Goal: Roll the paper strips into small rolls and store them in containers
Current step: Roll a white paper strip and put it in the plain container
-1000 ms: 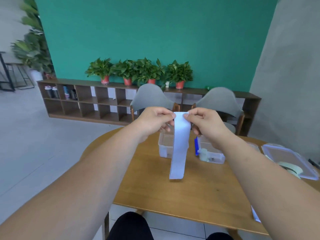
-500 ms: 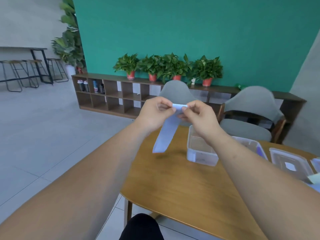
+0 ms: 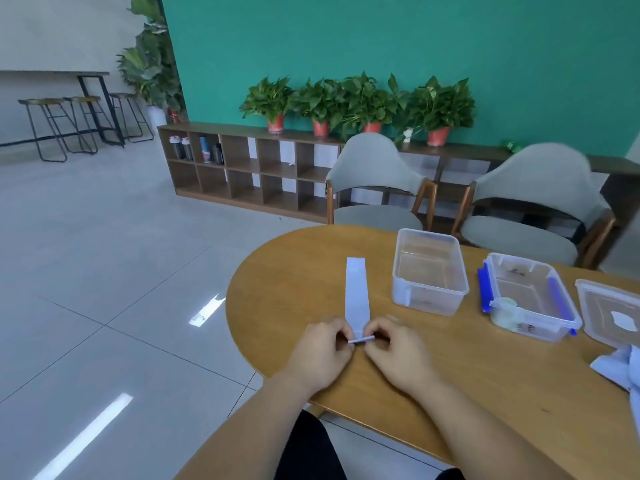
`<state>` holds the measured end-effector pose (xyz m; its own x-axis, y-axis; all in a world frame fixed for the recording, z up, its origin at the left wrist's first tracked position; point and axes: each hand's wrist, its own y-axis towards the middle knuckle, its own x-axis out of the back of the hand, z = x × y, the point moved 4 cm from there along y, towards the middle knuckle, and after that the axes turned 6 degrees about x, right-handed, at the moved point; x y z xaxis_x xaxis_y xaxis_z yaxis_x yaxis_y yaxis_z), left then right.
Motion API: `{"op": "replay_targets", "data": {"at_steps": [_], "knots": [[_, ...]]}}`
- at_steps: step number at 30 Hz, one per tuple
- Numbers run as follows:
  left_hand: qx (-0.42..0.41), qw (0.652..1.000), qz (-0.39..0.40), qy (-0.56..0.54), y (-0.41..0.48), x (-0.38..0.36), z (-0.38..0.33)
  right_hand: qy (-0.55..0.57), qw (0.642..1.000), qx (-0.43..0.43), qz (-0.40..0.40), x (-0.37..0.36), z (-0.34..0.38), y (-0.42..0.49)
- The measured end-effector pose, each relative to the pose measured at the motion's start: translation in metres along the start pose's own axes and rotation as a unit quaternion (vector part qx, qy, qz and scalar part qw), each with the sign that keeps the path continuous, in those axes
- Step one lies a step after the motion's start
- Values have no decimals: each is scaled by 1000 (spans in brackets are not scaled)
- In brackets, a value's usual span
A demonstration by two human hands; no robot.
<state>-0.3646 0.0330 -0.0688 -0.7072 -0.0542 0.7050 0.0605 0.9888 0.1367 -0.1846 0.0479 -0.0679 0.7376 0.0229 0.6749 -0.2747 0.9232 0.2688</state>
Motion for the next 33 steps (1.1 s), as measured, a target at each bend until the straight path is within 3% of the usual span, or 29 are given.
{"op": "replay_targets", "data": {"at_steps": [4,8,13,28,33], "knots": [[-45,999,-18,9,-6,-4,0,7,998,54,-28,-8,2,-5],[-38,995,-64,71,0,-4,6,-82,992,49,-86,-10,-10,-7],[-43,988,-39,141,-3,-12,9,-177,983,42,-25,-18,-14,-5],[-57,996,-23,69,-13,-5,10,-32,998,49,-34,-4,-21,-12],[-87,995,-37,43,-16,-5,8,-71,995,72,-14,-5,-21,-21]]}}
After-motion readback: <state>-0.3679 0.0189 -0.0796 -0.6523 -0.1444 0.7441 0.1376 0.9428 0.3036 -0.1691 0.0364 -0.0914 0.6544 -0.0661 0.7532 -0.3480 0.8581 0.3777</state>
